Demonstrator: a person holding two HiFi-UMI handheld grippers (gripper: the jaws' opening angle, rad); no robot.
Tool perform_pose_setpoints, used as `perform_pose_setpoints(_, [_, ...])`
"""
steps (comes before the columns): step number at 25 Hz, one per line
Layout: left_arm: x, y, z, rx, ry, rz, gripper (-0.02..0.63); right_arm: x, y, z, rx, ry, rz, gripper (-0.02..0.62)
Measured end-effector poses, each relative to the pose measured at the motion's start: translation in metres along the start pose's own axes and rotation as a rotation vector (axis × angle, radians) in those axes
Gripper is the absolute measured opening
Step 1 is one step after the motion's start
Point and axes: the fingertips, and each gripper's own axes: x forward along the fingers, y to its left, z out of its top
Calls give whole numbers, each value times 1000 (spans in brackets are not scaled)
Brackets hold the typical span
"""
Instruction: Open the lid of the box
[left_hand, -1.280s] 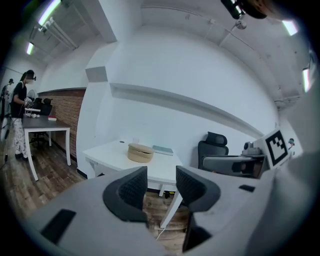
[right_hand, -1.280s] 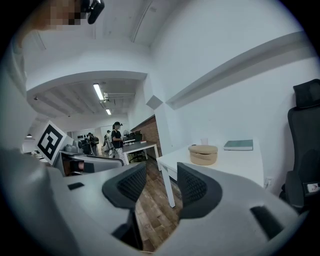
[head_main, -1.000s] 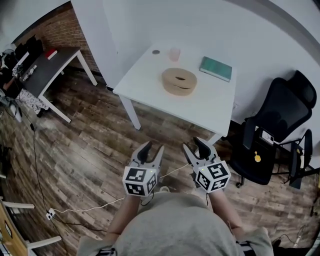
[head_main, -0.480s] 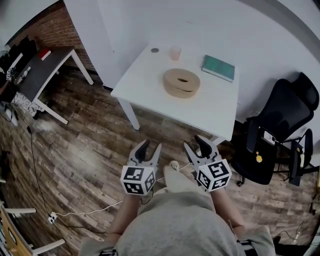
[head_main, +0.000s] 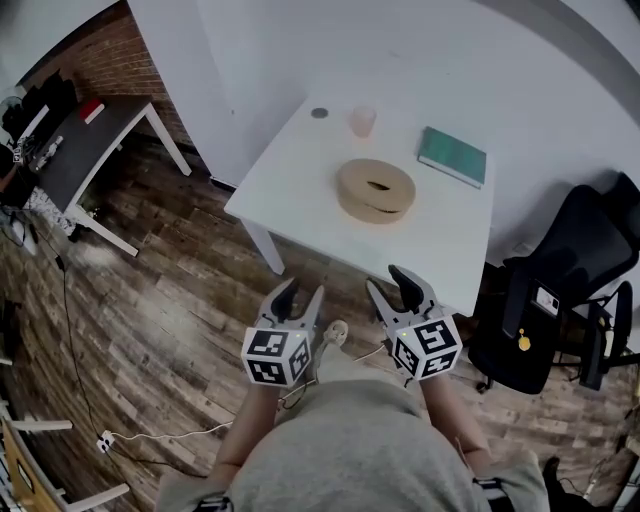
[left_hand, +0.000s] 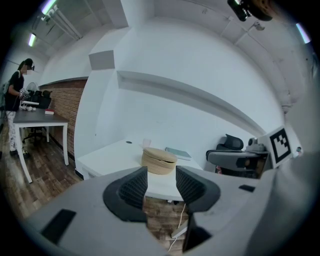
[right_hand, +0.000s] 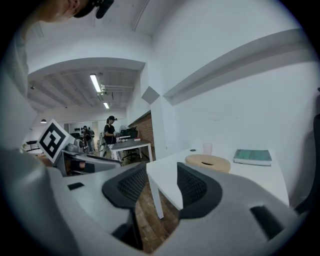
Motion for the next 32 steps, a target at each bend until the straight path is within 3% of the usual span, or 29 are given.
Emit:
perform_pose_setpoints(9, [78, 39, 39, 21, 22, -39, 167, 80, -44, 25, -20, 24, -12, 189])
perform_pose_setpoints(17, [143, 61, 47, 28, 72, -75, 167, 136, -78, 30, -44, 69, -17, 189])
perform_pose_setpoints(32, [238, 67, 10, 83, 237, -219, 181, 203, -129, -11, -187, 292, -22, 189])
